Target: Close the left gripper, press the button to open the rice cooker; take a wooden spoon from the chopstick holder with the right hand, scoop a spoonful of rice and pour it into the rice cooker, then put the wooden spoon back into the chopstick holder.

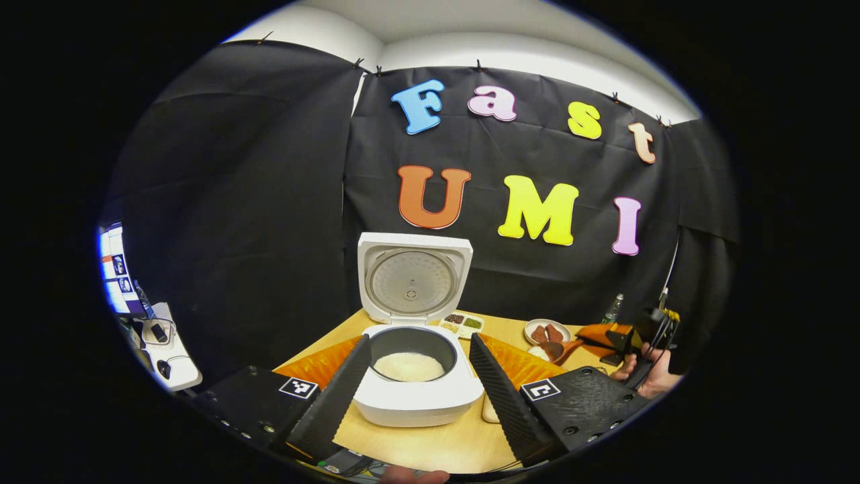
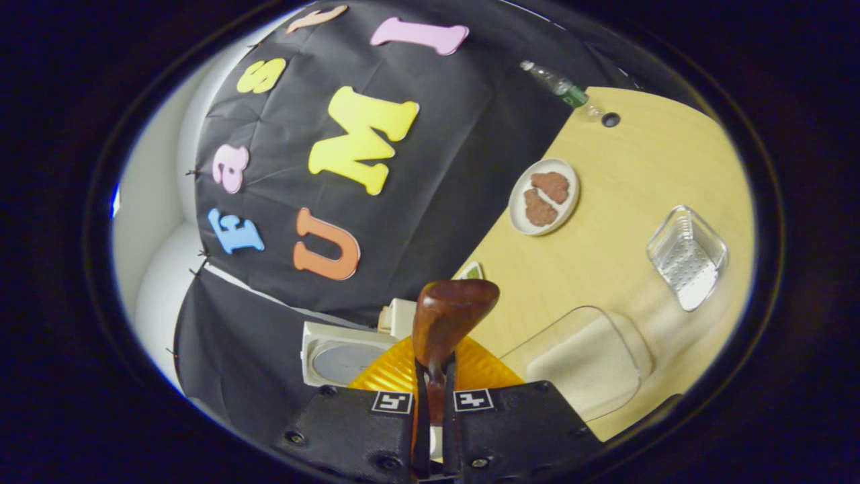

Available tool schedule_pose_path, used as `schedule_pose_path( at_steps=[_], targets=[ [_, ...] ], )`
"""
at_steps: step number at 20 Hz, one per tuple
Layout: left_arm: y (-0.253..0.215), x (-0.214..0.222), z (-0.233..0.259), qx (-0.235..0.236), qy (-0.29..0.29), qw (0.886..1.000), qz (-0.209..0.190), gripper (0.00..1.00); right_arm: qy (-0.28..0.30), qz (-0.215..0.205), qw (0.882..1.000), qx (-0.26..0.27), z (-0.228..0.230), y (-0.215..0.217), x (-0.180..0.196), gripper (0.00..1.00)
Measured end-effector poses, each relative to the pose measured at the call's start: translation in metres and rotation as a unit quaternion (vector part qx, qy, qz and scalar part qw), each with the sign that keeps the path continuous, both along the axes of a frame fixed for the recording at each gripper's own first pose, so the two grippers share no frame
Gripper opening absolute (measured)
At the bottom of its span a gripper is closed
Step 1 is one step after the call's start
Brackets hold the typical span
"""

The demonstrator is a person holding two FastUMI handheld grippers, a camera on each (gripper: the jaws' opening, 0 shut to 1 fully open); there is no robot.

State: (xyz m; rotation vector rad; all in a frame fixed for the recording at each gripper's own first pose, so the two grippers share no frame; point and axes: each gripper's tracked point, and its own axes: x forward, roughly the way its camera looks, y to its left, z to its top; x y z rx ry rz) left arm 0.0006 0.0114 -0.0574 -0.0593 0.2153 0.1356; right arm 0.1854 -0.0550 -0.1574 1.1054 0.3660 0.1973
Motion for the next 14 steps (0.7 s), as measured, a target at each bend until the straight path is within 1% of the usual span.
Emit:
schedule_pose_path(
  at_steps=[2, 3, 6, 7, 8, 9, 10, 11, 12, 13, 14],
  targets=[
    [0.011, -0.008, 0.0, -0.002, -0.002, 1.0, 0.014, 0.94, -0.019, 0.033, 0.999, -0.01, 0.021, 0.038, 0.017, 0.09],
    [0.017, -0.012, 0.0, -0.003, -0.003, 1.0, 0.021, 0.94, -0.028, 0.049, 0.998, -0.018, 0.027, 0.057, 0.027, 0.11],
    [0.034, -0.024, -0.002, -0.006, -0.004, 0.999, 0.041, 0.94, -0.035, 0.089, 0.994, -0.046, 0.032, 0.112, 0.053, 0.11],
    [0.038, -0.027, -0.003, -0.008, -0.002, 0.999, 0.048, 0.94, -0.033, 0.098, 0.993, -0.058, 0.031, 0.127, 0.06, 0.09],
    [0.043, -0.03, -0.003, -0.011, -0.002, 0.998, 0.057, 0.94, -0.032, 0.108, 0.991, -0.073, 0.03, 0.141, 0.067, 0.09],
    [0.045, -0.034, -0.004, -0.016, -0.001, 0.998, 0.061, 0.94, -0.033, 0.115, 0.988, -0.092, 0.028, 0.153, 0.074, 0.07],
    [0.044, -0.038, -0.004, -0.018, -0.002, 0.998, 0.062, 0.94, -0.035, 0.121, 0.985, -0.115, 0.026, 0.163, 0.08, 0.09],
    [0.046, -0.041, -0.003, -0.016, -0.003, 0.998, 0.065, 0.94, -0.038, 0.128, 0.981, -0.14, 0.026, 0.173, 0.084, 0.09],
    [0.05, -0.042, -0.003, -0.014, -0.004, 0.998, 0.069, 0.94, -0.044, 0.132, 0.976, -0.168, 0.026, 0.181, 0.088, 0.12],
    [0.051, -0.044, -0.004, -0.013, -0.003, 0.997, 0.073, 0.94, -0.051, 0.134, 0.97, -0.194, 0.026, 0.187, 0.089, 0.07],
    [0.053, -0.046, -0.004, -0.013, -0.002, 0.997, 0.076, 0.94, -0.059, 0.138, 0.964, -0.22, 0.025, 0.193, 0.091, 0.07]
  ],
)
